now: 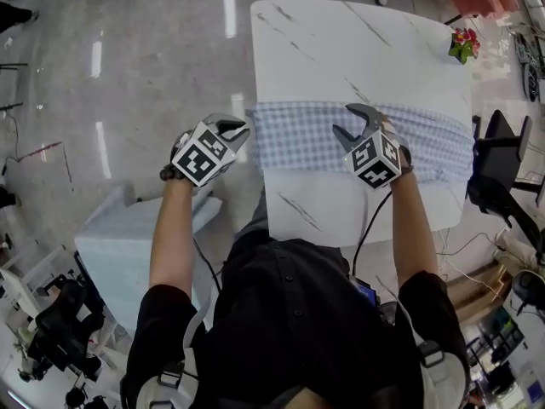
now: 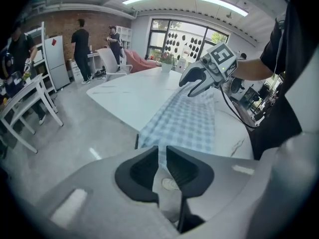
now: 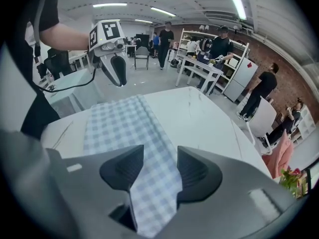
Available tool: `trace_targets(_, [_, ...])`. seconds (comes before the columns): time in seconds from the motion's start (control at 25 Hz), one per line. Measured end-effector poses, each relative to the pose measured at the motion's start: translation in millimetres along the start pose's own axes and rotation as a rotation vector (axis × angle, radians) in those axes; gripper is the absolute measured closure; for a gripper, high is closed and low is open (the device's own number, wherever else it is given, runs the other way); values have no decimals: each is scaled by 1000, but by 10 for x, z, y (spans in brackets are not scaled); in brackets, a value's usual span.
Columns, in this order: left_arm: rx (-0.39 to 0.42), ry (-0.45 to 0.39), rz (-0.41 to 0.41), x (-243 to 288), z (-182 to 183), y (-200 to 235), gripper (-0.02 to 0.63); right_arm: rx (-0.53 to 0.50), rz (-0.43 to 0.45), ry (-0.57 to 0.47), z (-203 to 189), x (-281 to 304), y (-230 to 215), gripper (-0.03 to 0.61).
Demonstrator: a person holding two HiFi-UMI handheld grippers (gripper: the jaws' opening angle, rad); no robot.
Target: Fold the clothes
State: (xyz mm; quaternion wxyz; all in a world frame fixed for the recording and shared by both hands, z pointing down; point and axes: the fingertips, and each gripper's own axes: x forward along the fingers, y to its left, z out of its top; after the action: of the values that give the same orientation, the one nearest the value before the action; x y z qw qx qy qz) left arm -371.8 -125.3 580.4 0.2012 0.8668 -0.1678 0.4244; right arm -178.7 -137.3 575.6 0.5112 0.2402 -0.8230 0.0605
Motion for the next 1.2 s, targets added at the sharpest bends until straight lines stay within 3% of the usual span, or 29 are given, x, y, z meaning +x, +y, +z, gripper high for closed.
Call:
trace_targets(0.28, [21,-18,61,40,422,-627,557,5,-10,-45,-523,-487,33,376])
trace_targets(0.84, [63,-31,67,811,1439,-2084,560,54,-77,-1,-2336,-1769,-406,388])
trace_targets(1.08, [87,-51,86,896,1824,-2491,565,87,-125,-55,-2524,-2135,-476,411])
trace_targets(1.2, [52,-95,135,868,1933,-2511,566,131,-157,-114,-2446,-2236,-436,439])
